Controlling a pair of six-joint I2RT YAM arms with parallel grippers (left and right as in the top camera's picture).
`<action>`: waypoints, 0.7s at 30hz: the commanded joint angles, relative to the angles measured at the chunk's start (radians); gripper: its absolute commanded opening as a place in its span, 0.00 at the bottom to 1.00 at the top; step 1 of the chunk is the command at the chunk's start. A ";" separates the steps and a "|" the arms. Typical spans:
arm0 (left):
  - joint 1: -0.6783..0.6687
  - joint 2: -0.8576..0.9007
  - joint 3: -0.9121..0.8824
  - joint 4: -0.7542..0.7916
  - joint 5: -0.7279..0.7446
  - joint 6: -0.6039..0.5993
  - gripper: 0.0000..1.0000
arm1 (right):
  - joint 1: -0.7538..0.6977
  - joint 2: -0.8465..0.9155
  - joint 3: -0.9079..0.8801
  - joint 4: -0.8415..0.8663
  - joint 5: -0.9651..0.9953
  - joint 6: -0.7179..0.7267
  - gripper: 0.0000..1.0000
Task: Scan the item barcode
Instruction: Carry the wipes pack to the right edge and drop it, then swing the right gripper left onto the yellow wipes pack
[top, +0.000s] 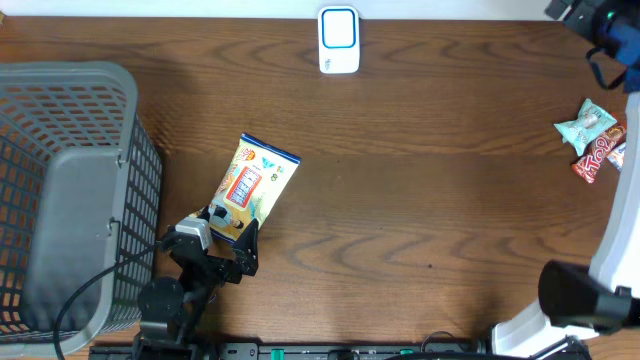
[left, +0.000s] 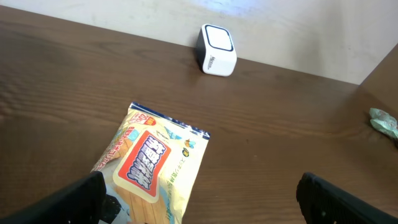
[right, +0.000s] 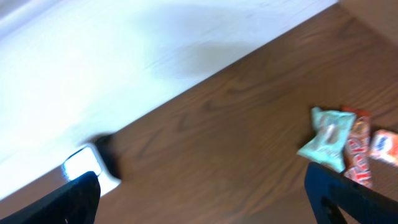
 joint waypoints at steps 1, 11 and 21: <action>0.003 -0.002 -0.015 -0.024 0.016 0.020 0.98 | 0.060 -0.029 0.006 -0.038 -0.033 0.057 0.99; 0.003 -0.002 -0.015 -0.024 0.016 0.020 0.98 | 0.275 0.011 -0.006 -0.220 -0.055 0.210 0.99; 0.003 -0.002 -0.015 -0.024 0.016 0.020 0.98 | 0.540 0.162 -0.059 -0.239 -0.083 0.164 0.99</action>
